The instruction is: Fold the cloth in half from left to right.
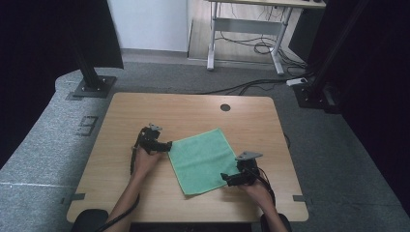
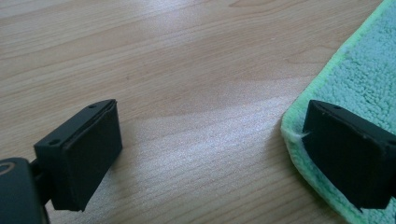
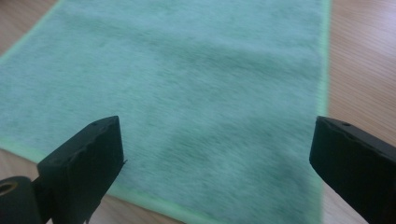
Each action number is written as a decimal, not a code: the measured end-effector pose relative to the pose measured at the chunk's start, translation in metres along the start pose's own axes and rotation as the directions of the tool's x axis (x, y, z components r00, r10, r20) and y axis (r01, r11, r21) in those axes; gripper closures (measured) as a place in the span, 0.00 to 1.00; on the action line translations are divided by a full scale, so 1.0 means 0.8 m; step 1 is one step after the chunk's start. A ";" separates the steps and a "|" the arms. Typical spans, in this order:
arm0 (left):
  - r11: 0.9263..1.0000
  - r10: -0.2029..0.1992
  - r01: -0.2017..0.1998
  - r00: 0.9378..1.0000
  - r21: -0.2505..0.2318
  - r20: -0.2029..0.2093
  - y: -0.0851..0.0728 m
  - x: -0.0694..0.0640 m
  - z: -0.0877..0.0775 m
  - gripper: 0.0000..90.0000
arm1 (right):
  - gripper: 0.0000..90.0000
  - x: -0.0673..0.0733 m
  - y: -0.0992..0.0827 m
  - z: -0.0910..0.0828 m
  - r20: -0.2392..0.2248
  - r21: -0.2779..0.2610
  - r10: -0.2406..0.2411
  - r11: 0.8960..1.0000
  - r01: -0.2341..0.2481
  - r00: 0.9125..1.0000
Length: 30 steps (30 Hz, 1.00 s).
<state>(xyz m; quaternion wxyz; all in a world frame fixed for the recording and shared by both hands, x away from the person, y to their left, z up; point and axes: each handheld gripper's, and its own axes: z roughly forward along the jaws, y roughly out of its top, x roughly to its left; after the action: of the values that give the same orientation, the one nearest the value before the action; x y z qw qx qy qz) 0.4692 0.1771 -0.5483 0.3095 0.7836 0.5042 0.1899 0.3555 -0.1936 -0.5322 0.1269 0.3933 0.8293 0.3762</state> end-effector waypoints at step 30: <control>1.000 0.008 -0.008 1.000 0.004 0.004 0.000 -0.001 0.001 0.04 | 0.17 0.131 0.034 0.057 -0.295 0.028 -0.207 0.974 0.225 0.933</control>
<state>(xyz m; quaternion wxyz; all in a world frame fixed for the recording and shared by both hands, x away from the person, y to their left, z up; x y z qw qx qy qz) 0.4696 0.1764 -0.5487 0.3083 0.7864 0.5009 0.1885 0.3243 -0.0802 -0.5345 0.0321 0.2440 0.8882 0.3879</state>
